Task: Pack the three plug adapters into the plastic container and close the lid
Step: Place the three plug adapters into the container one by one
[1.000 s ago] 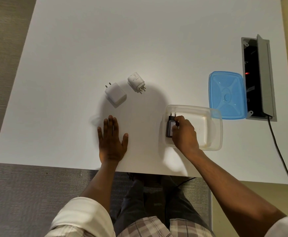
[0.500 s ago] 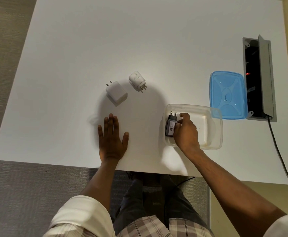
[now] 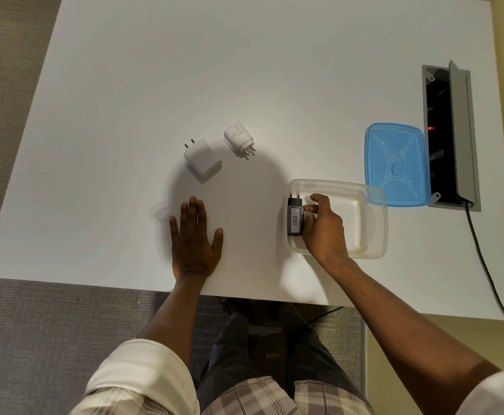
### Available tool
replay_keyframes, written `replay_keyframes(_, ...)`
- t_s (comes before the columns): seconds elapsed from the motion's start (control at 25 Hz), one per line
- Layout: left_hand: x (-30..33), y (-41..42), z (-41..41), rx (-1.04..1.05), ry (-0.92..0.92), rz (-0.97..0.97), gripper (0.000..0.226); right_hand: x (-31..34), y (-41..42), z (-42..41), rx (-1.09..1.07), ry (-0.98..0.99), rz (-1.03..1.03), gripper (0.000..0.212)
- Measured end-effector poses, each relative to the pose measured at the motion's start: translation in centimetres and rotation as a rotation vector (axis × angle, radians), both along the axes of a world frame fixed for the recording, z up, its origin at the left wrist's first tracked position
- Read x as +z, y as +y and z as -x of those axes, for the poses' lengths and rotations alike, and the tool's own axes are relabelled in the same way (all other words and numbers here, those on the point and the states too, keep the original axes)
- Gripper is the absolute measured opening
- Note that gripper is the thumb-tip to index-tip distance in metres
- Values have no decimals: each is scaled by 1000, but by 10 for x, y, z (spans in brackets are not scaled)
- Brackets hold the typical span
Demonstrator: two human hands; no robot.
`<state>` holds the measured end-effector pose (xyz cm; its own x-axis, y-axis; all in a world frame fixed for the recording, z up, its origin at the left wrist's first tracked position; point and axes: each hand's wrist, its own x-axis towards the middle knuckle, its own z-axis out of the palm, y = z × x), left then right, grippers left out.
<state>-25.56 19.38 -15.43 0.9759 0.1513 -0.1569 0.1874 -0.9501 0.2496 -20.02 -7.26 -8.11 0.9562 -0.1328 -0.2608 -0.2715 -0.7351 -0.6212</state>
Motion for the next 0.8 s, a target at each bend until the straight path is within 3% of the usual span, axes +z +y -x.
replay_keyframes(0.2,4,0,0,-8,14,19,76,7,2,0,-32,-63,41,41)
replay_keyframes(0.36,7,10,1,-6,7,35,75,33,13,-4,-26,-231,11,40)
replay_keyframes(0.64,4,29,-2,96,-42,23,75,56,86,-49,297,-337,-88,44)
replay_keyframes(0.8,1,29,-2,102,-49,40,75,46,134,-89,514,-178,31,59)
